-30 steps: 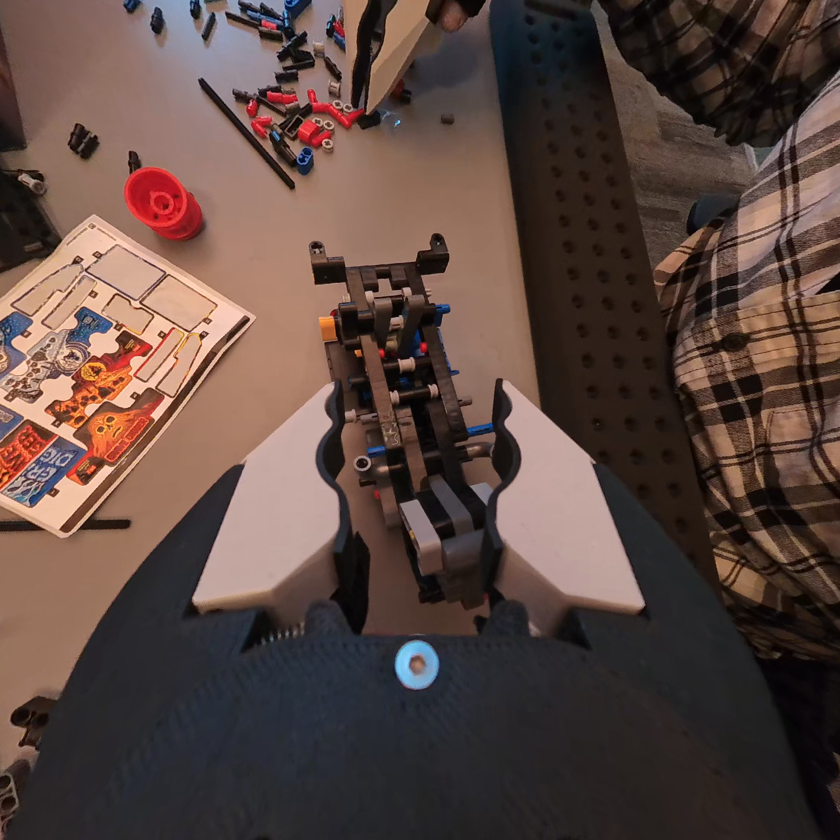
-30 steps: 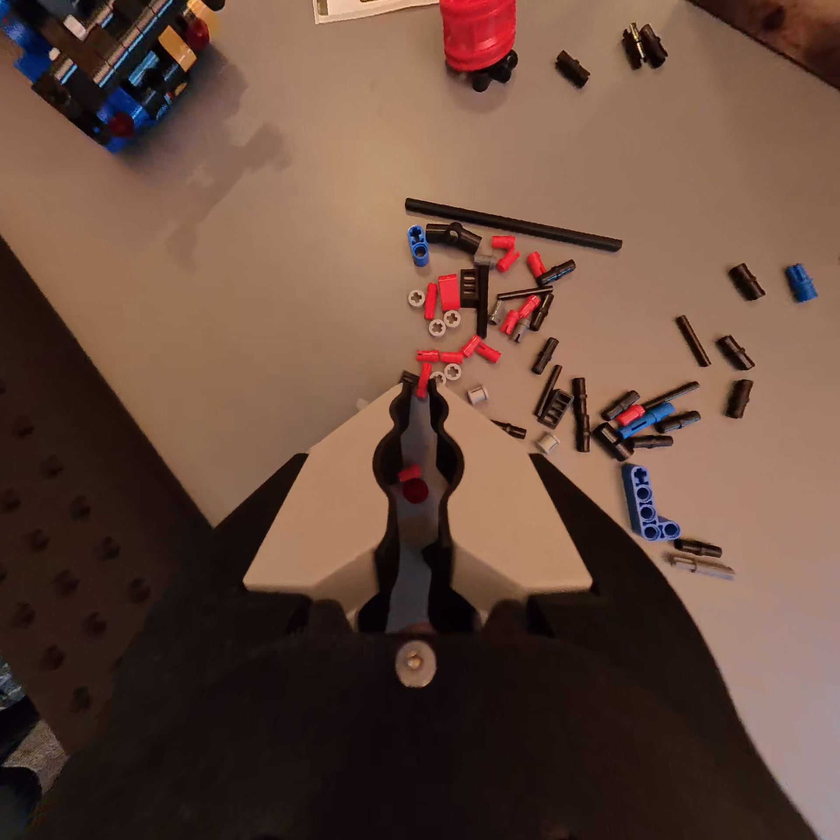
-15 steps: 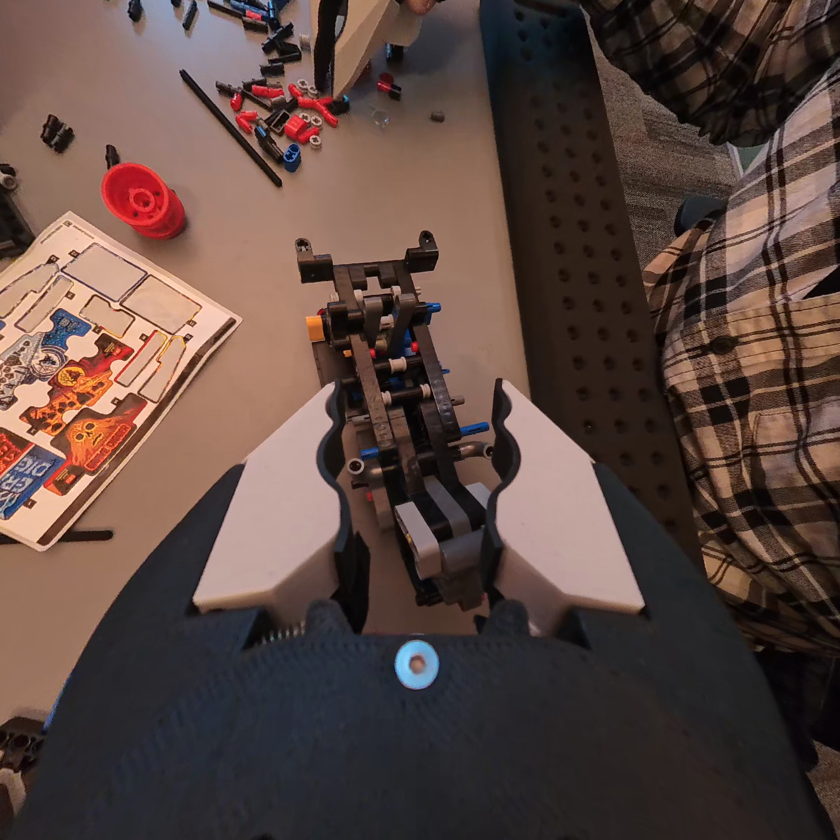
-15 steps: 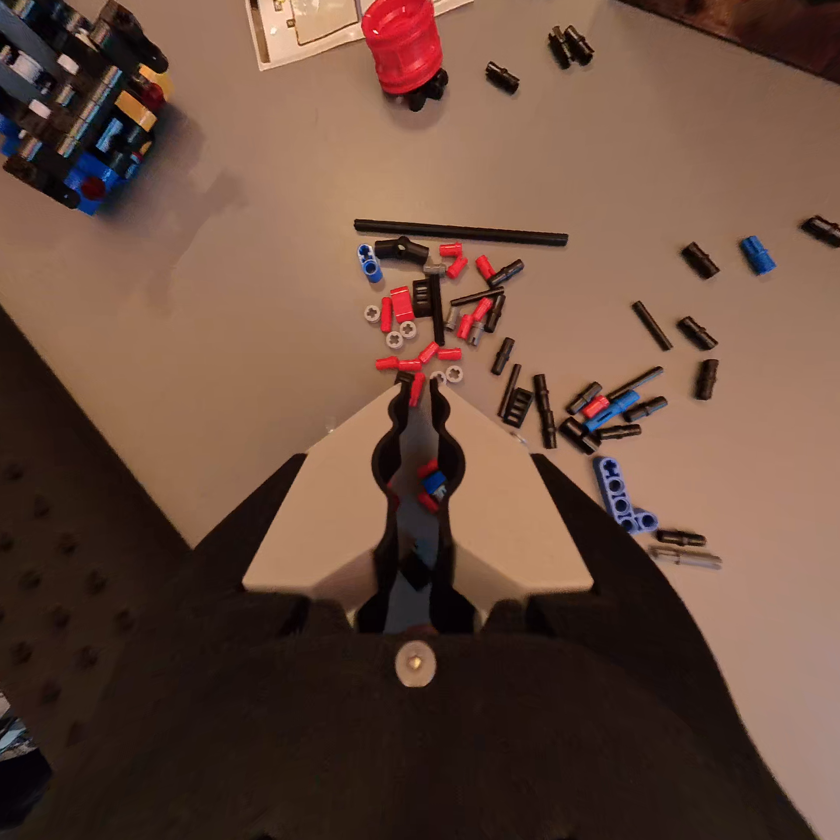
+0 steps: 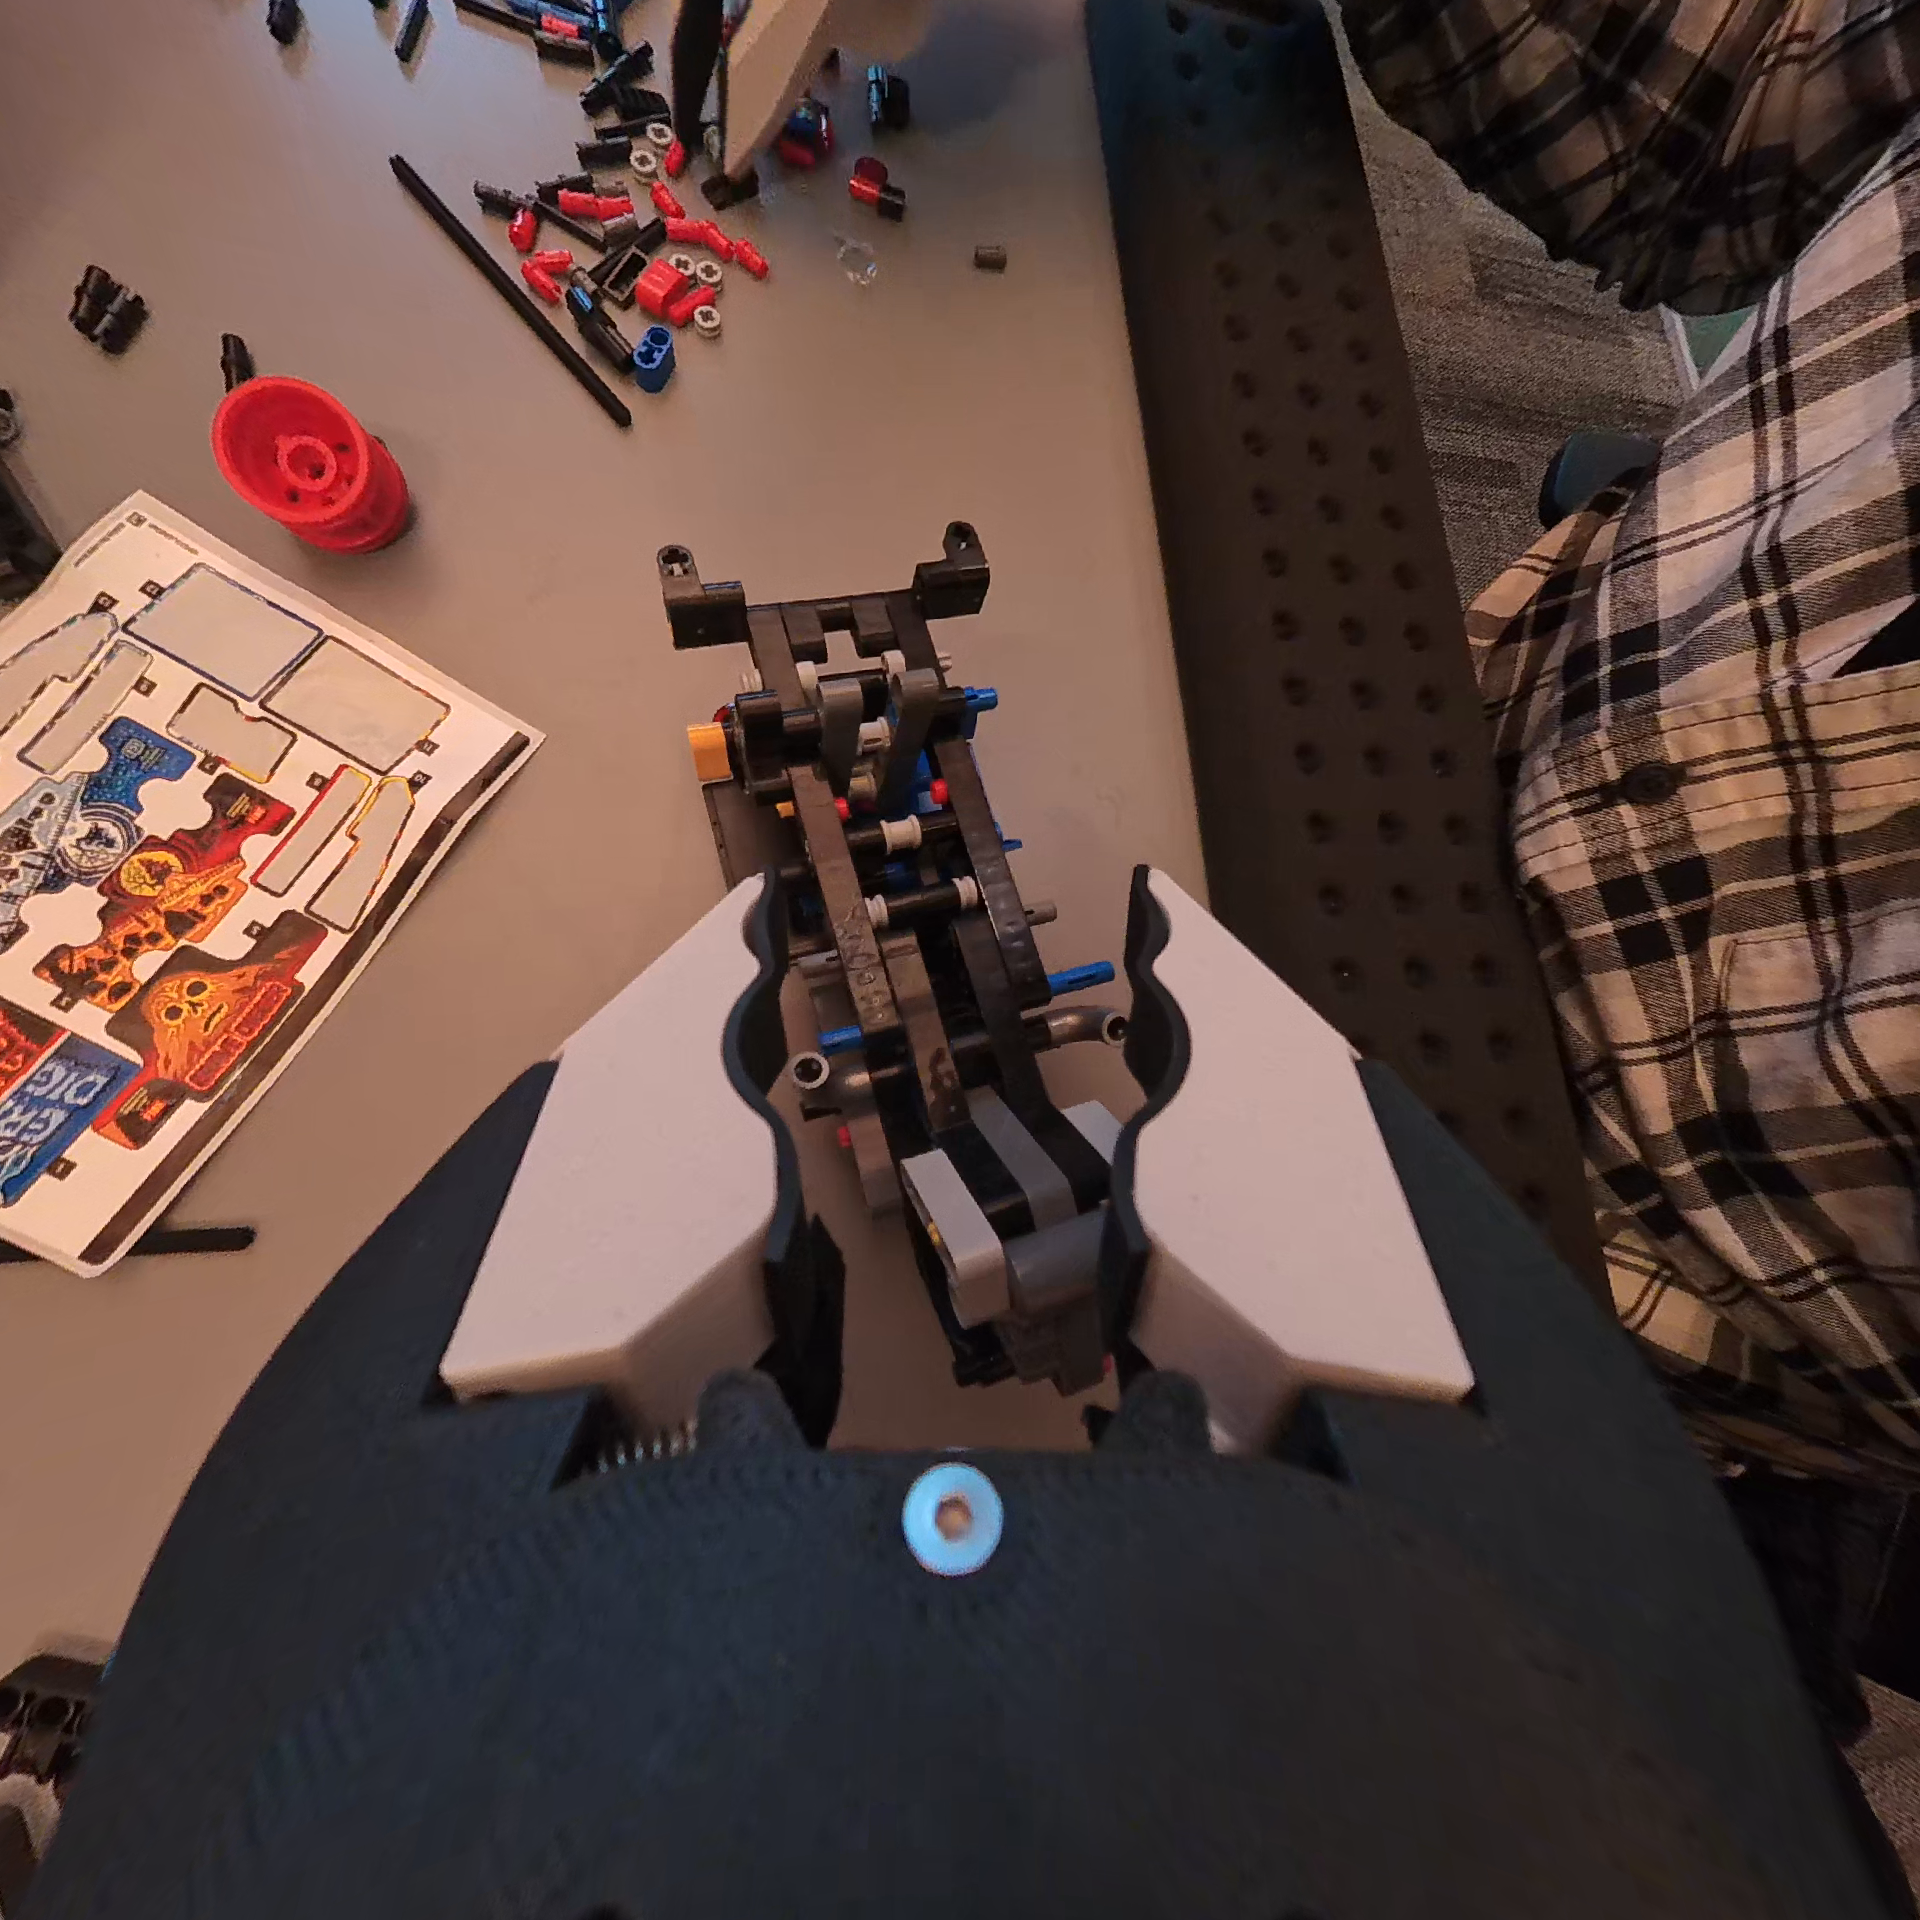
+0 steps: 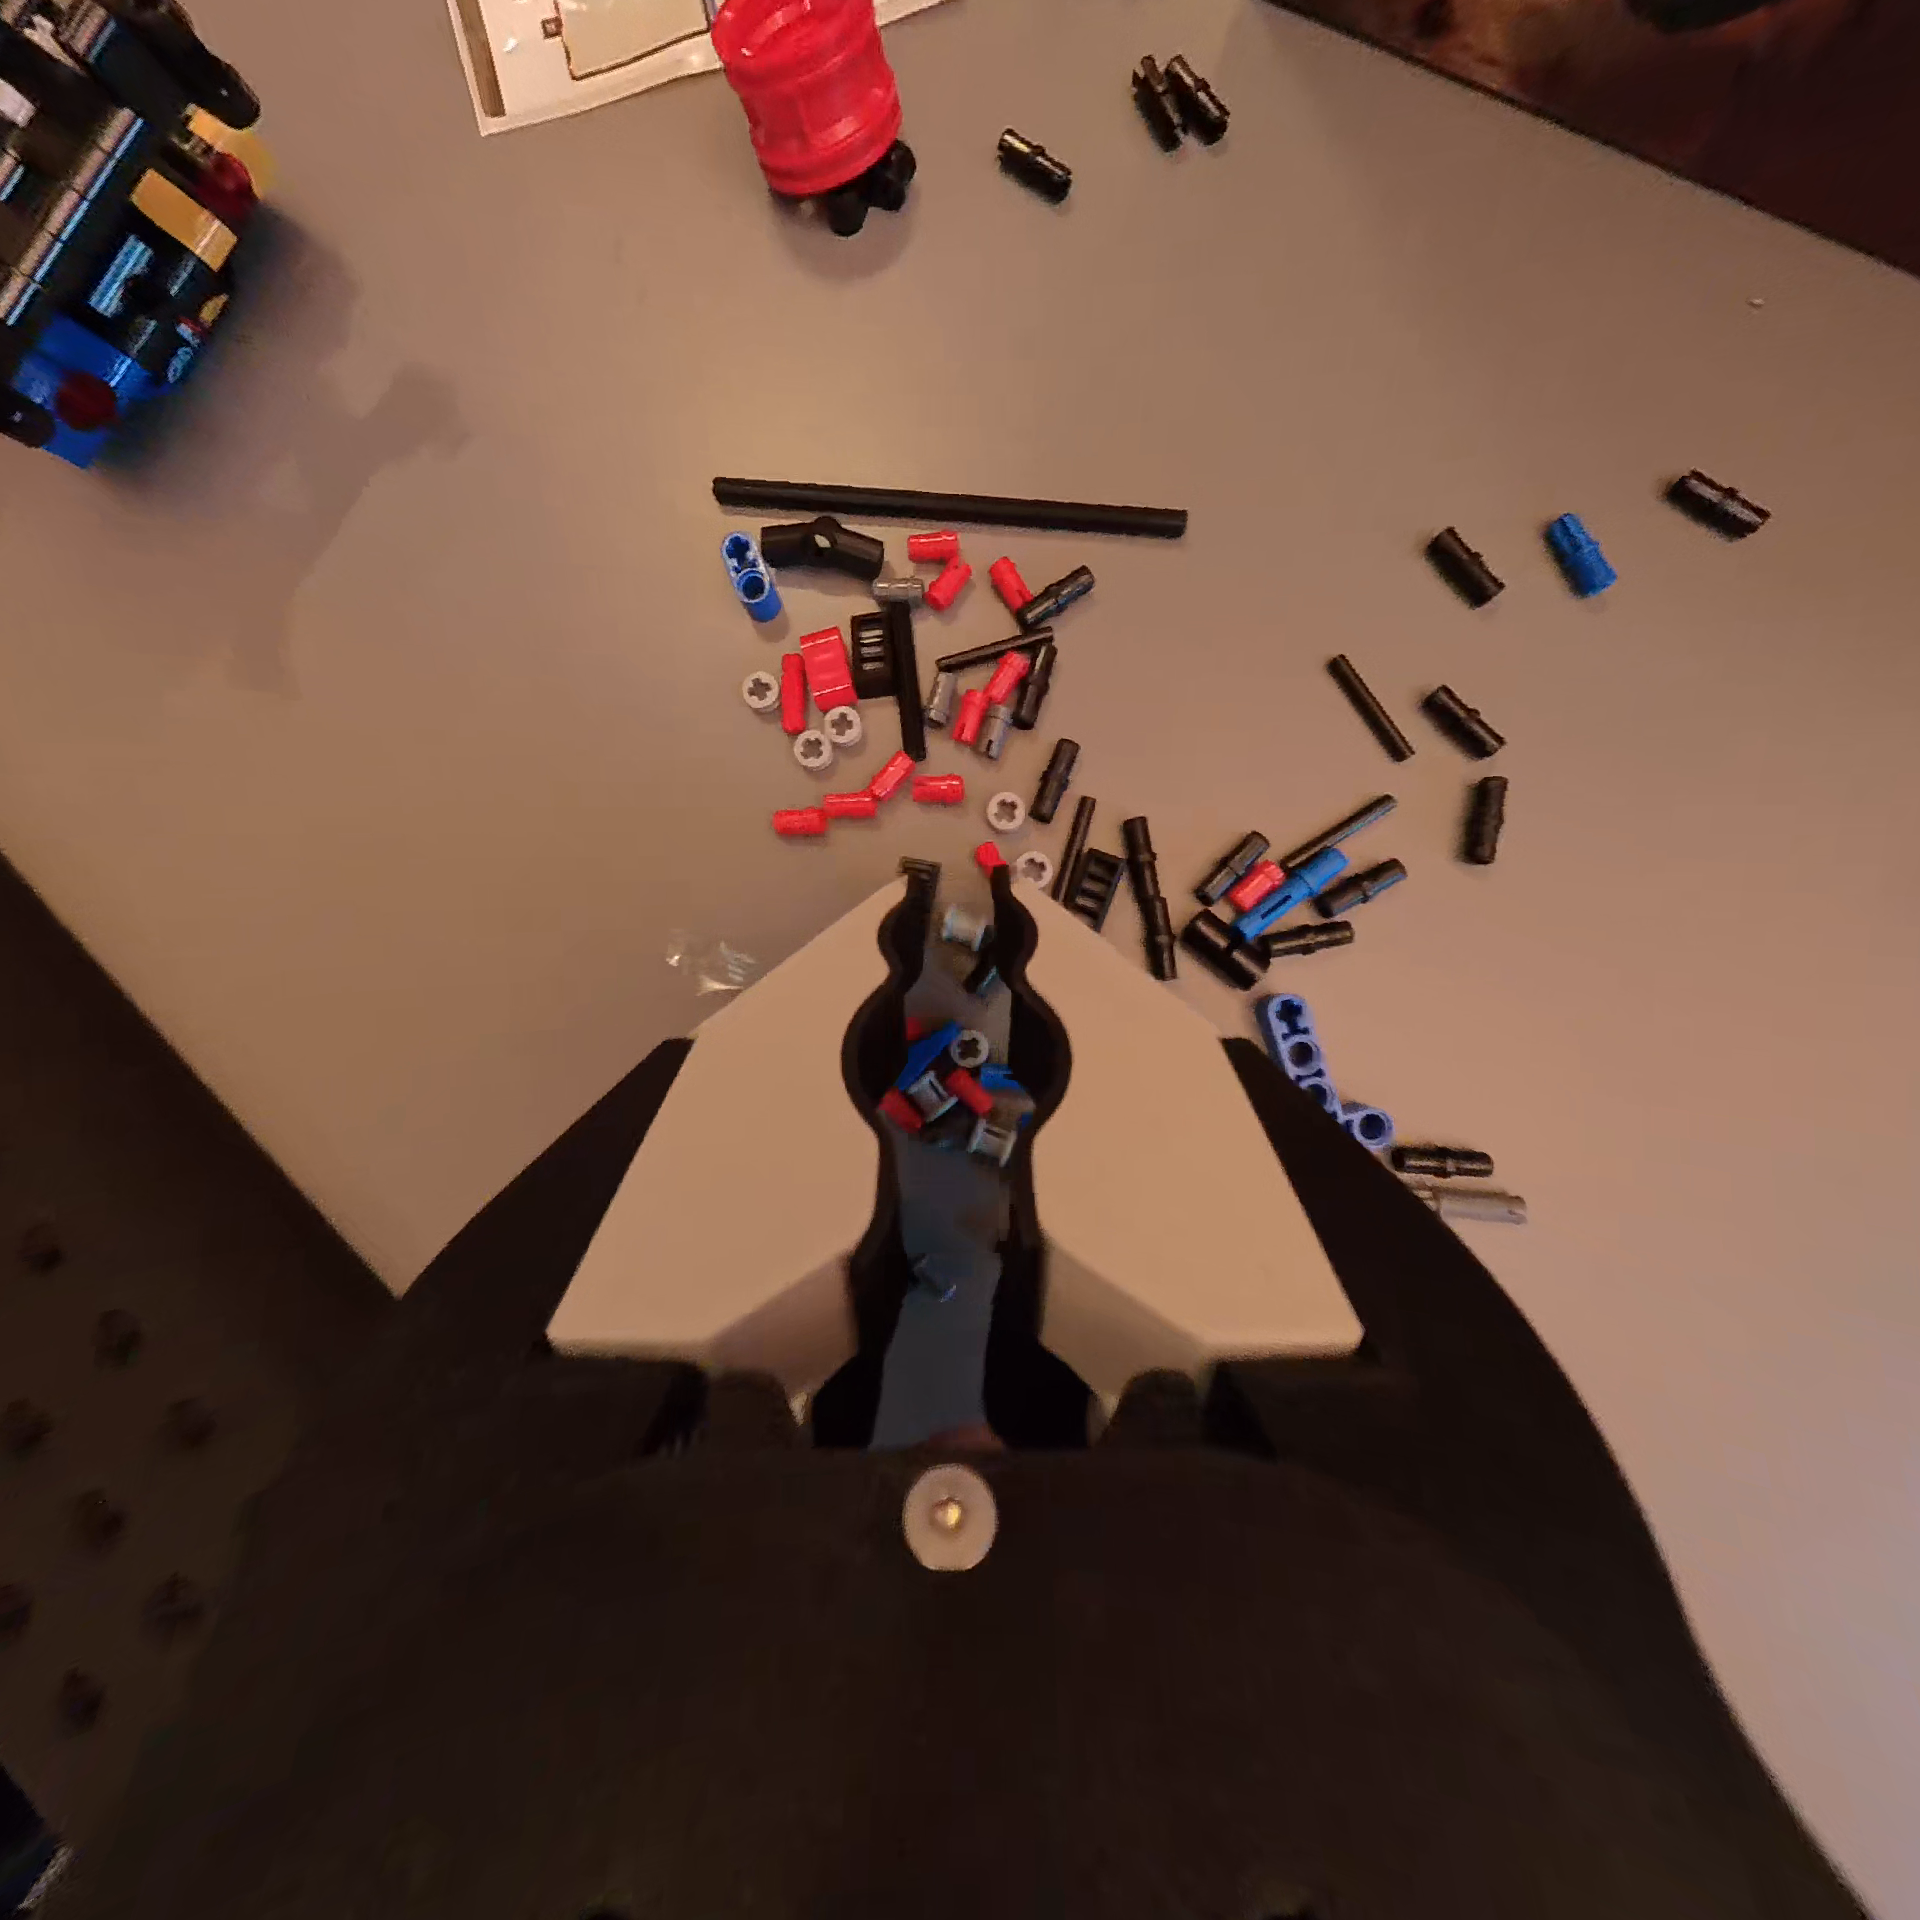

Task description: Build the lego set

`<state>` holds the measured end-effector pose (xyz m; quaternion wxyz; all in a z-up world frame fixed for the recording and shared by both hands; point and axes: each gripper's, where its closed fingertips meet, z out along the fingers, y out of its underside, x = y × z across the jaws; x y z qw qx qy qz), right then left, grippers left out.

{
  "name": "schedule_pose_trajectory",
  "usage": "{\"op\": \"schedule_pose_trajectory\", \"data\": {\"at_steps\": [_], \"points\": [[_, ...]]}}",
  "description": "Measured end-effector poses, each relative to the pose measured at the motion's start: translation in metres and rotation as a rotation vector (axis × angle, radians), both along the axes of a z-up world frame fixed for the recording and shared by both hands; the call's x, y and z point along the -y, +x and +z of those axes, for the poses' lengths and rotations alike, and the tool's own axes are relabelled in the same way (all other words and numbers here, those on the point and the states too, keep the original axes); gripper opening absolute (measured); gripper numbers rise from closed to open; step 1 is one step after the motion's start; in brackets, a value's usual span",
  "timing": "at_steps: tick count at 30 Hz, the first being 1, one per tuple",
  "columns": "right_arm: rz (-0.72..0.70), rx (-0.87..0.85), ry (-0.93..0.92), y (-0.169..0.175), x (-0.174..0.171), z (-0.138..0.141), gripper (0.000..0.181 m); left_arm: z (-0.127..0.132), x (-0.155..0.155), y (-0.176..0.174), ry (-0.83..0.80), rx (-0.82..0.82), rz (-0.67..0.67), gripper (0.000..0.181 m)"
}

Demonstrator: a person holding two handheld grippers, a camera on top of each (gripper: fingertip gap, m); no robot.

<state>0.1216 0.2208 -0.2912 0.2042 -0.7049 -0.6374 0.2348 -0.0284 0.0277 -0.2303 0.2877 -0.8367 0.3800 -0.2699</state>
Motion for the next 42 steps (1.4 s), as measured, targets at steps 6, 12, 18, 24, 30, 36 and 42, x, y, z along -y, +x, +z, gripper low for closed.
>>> {"op": "schedule_pose_trajectory", "data": {"at_steps": [6, 12, 18, 24, 30, 36, 42], "points": [[0.004, 0.009, 0.023, 0.003, -0.005, -0.001, 0.008, 0.0, 0.0, 0.0, -0.001, -0.003, -0.003, 0.064], [0.044, 0.032, 0.091, 0.001, -0.012, -0.001, 0.007, 0.0, -0.001, 0.001, -0.003, -0.006, -0.006, 0.064], [0.089, 0.044, 0.095, -0.001, -0.014, -0.002, 0.007, -0.001, -0.001, 0.001, -0.009, -0.007, -0.008, 0.064], [0.13, 0.059, 0.132, -0.003, -0.017, -0.002, 0.012, -0.002, -0.001, 0.002, -0.013, -0.01, -0.014, 0.065], [0.17, 0.064, 0.13, -0.006, -0.017, -0.004, 0.011, -0.002, -0.001, 0.002, -0.017, -0.01, -0.014, 0.065], [0.174, 0.059, 0.104, -0.008, -0.017, -0.004, 0.013, -0.002, 0.0, 0.002, -0.021, -0.01, -0.016, 0.065], [0.144, 0.027, 0.09, -0.01, -0.013, -0.005, 0.003, -0.002, 0.0, 0.004, -0.02, -0.009, -0.022, 0.065]]}}
